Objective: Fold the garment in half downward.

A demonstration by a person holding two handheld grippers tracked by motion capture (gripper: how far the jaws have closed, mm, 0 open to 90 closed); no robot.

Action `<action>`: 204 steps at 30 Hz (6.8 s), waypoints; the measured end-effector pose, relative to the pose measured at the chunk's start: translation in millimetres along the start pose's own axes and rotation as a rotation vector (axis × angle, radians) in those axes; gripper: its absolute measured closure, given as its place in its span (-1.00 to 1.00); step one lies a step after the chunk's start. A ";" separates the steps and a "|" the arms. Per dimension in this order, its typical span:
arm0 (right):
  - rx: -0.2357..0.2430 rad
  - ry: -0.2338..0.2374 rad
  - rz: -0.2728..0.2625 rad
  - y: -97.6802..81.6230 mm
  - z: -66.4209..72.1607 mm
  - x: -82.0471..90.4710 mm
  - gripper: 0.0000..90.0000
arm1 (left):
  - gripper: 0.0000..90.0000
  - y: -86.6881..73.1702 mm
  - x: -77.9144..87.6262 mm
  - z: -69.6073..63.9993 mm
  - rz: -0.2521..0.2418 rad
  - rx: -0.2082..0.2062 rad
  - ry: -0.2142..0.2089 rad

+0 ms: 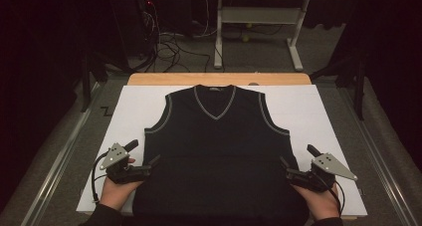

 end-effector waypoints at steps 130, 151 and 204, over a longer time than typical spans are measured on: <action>-0.040 0.095 0.158 -7.0 12.6 30.8 -0.58 | -0.73 -4.3 40.6 18.6 0.182 0.029 0.039; -0.055 0.068 0.203 23.9 -17.9 -34.3 -1.00 | -1.00 35.4 -27.1 24.1 0.210 0.017 0.008; -0.054 -0.065 0.308 58.1 -44.9 -120.0 0.73 | 0.61 81.0 -122.3 34.9 0.253 0.073 0.096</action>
Point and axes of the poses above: each handheld gripper's, and its own axes: x roughly backward along the jaws, y roughly out of its top, z roughly to its left, the point moved 9 cm from there along -x, roughly forward along the jaws, and after that the axes turned 9 degrees about y, right-handed, at the moved point
